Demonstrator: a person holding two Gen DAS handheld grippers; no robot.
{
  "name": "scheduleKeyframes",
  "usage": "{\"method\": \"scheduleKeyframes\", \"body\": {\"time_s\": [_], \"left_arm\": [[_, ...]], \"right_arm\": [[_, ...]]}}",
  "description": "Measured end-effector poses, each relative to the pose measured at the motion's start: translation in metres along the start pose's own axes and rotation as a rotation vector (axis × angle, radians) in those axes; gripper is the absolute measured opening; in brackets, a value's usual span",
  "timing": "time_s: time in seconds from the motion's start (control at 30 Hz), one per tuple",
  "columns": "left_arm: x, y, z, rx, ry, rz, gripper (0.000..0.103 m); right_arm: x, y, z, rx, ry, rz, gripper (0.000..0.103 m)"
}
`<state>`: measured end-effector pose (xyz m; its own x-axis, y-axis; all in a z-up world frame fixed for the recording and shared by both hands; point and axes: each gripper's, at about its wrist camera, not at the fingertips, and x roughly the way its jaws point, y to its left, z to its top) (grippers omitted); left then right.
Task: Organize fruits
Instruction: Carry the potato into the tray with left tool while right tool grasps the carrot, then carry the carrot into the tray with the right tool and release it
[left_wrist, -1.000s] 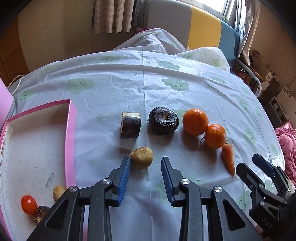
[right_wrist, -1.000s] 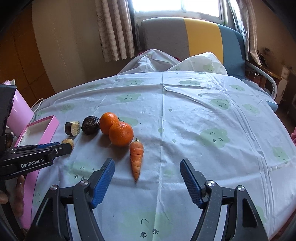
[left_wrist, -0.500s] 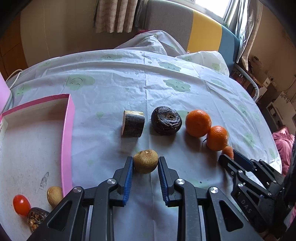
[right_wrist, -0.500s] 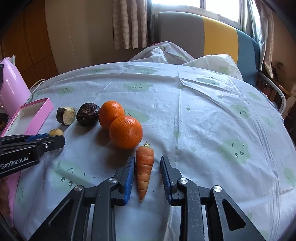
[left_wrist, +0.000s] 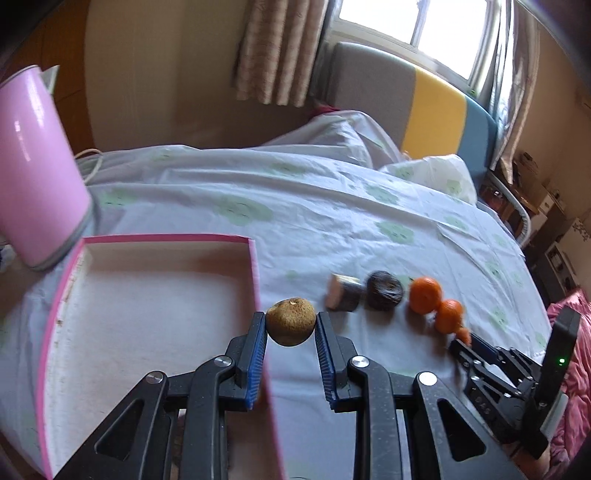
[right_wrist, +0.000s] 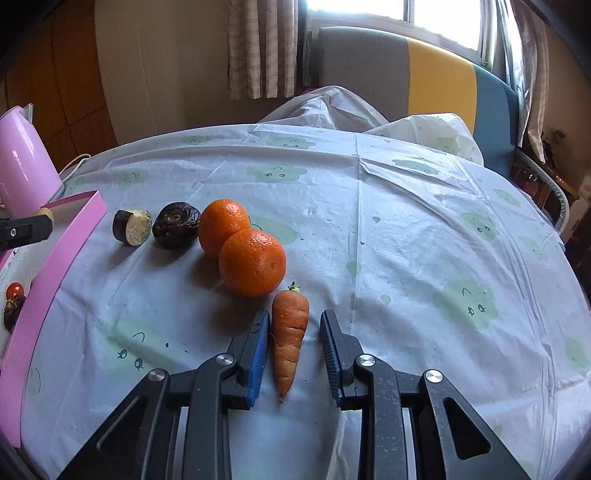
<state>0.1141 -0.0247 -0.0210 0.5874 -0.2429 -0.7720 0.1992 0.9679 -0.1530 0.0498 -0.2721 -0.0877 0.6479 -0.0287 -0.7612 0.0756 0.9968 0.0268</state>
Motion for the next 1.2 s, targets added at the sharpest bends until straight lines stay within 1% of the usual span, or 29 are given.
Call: {"method": "scheduleKeyframes", "body": {"time_s": [0.13, 0.3, 0.37, 0.43, 0.57, 0.63, 0.77, 0.9, 1.2], "left_arm": [[0.008, 0.022, -0.001, -0.031, 0.020, 0.059, 0.027], [0.019, 0.032, -0.011, -0.034, 0.048, 0.112, 0.027], [0.019, 0.035, -0.016, -0.046, 0.055, 0.113, 0.028], [0.014, 0.035, -0.019, -0.049, 0.050, 0.116, 0.032], [0.000, 0.031, -0.024, -0.043, 0.031, 0.107, 0.034], [-0.007, 0.030, -0.026, -0.045, 0.023, 0.104, 0.034], [-0.018, 0.031, -0.032, -0.050, 0.013, 0.099, 0.034], [-0.026, 0.031, -0.038, -0.045, 0.000, 0.101, 0.034], [-0.038, 0.035, -0.051, -0.057, -0.007, 0.100, 0.034]], "right_arm": [[-0.001, 0.001, 0.000, -0.005, 0.002, -0.005, 0.029], [-0.002, 0.003, 0.001, -0.016, 0.001, -0.015, 0.028], [-0.002, 0.005, 0.000, -0.025, 0.000, -0.019, 0.026], [-0.002, 0.006, 0.000, -0.035, -0.001, -0.026, 0.025], [-0.003, 0.009, 0.000, -0.048, -0.002, -0.034, 0.023], [-0.003, 0.010, 0.001, -0.055, -0.002, -0.035, 0.019], [-0.006, 0.015, -0.001, -0.063, -0.001, -0.050, 0.019], [-0.009, 0.017, -0.003, -0.058, 0.000, -0.046, 0.019], [-0.016, 0.024, -0.006, -0.027, 0.011, -0.008, 0.019]]}}
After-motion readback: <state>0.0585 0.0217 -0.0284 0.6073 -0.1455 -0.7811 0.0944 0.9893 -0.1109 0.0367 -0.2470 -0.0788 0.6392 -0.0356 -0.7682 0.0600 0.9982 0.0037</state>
